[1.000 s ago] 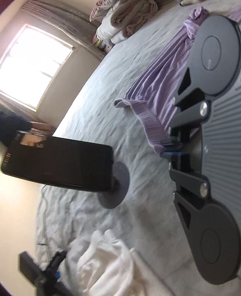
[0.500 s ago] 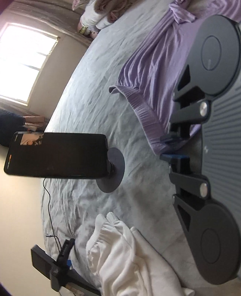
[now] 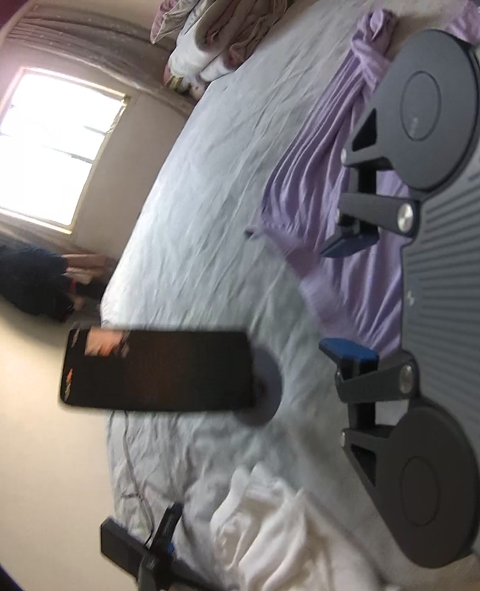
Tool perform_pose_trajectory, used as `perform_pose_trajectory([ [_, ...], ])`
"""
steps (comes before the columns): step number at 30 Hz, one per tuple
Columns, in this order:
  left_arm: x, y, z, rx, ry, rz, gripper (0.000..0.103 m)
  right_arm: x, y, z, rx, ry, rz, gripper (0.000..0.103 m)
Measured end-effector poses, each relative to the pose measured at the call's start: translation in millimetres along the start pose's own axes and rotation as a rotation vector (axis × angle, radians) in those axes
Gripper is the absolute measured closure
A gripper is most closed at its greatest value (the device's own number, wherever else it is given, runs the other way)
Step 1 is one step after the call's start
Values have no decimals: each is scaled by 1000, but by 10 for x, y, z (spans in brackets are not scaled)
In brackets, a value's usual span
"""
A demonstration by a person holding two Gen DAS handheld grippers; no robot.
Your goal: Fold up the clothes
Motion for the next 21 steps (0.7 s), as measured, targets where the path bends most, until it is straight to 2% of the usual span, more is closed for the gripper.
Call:
perform_pose_trajectory([
  [4, -91, -401, 136, -28, 70, 69, 38, -112, -172, -112, -29, -23, 95, 63],
  [6, -140, -565, 141, -37, 91, 101, 20, -180, -283, -169, -46, -26, 143, 62],
  [10, -259, -780, 122, -22, 118, 129, 15, -341, -478, -308, -78, -40, 215, 59],
  [18, -463, -804, 73, 91, 151, 116, 14, -807, -680, -485, -25, -3, 352, 59],
  [19, -483, -802, 66, 95, 153, 114, 14, -832, -709, -478, -22, 10, 365, 62],
  [21, -514, -799, 53, 101, 156, 110, 14, -883, -769, -466, -16, 34, 390, 86],
])
Point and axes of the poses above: each gripper's, at about its wrist camera, not at the fingertips, and x roughly against the way its jaws point, y to its left, z to its underside, the point moved 6 cm from there along -x, roughly the way its jaws point, and after that the axes turned 2 degrees about z, right-handed, at the moved point
